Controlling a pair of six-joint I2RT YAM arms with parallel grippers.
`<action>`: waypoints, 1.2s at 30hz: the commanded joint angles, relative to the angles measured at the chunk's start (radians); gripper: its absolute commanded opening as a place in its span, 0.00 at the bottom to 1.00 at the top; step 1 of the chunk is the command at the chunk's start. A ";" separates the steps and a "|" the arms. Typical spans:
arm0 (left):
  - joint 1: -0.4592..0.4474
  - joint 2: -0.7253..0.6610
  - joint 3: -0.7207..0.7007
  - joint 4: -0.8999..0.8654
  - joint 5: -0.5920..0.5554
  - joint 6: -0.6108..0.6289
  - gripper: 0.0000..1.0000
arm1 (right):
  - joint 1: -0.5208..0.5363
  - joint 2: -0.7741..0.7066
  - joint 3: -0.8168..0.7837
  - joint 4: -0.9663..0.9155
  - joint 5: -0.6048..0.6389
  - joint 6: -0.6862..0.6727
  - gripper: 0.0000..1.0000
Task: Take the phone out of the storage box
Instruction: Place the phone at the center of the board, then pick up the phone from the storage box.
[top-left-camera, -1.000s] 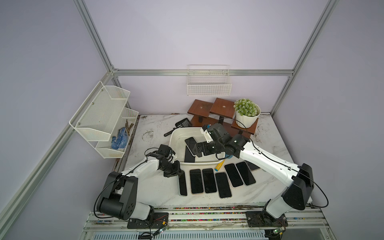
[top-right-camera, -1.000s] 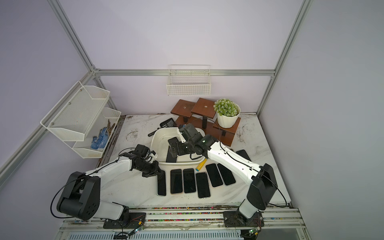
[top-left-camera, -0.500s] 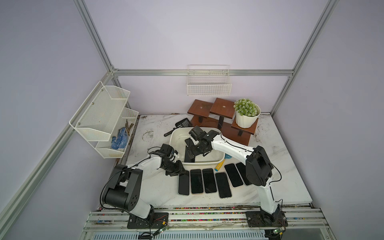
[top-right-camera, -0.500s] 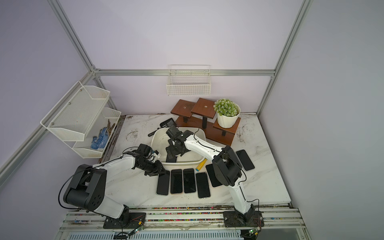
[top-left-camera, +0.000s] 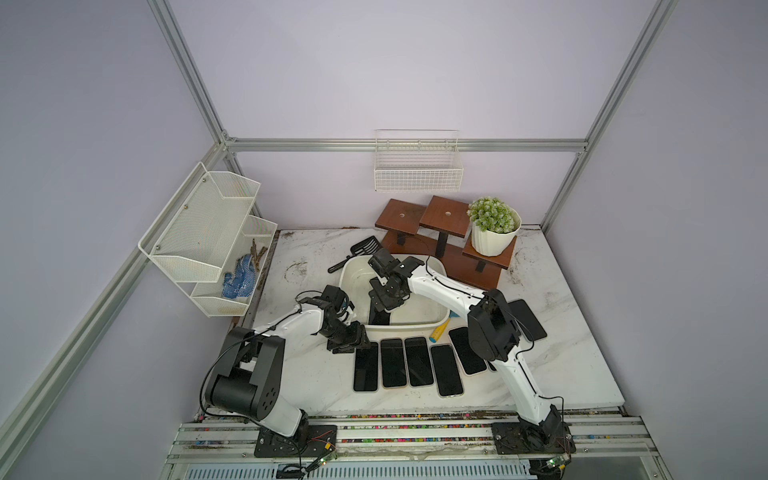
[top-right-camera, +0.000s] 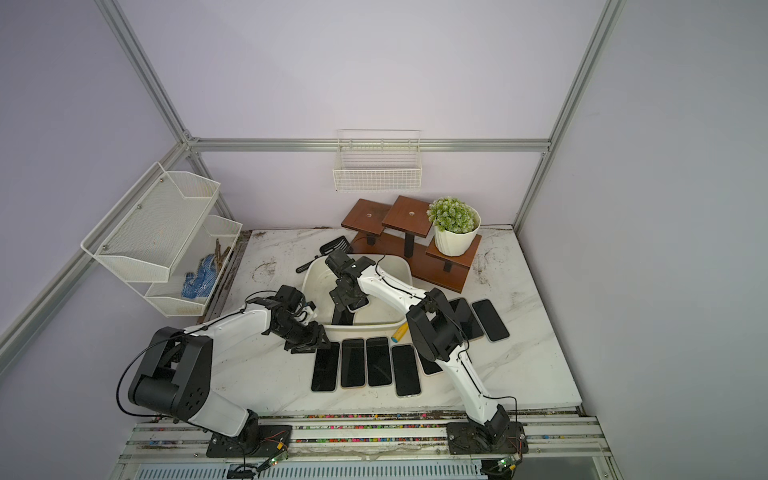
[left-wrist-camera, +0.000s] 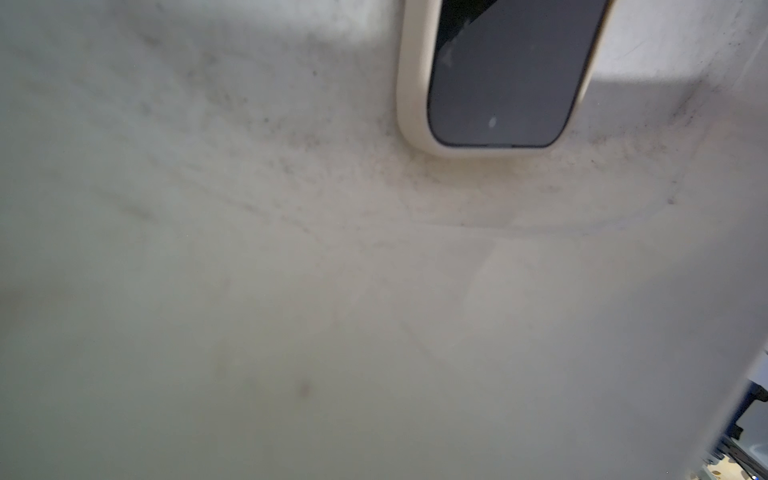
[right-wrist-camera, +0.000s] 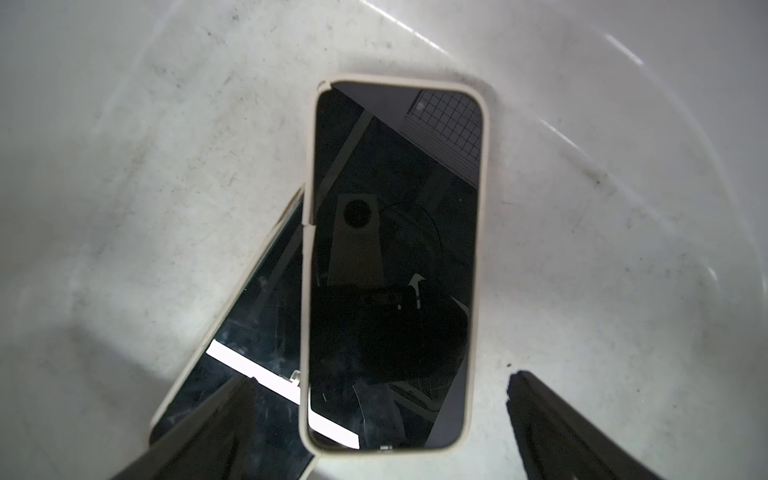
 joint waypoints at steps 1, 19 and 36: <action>0.006 -0.016 0.025 -0.100 -0.023 0.015 0.65 | -0.011 0.031 0.034 -0.018 0.010 -0.029 1.00; 0.014 -0.127 0.074 -0.172 0.001 -0.019 0.68 | -0.054 0.123 0.078 -0.023 -0.115 -0.036 1.00; 0.091 -0.260 0.112 -0.146 0.059 -0.124 0.73 | -0.057 0.088 0.037 -0.014 -0.114 -0.031 0.78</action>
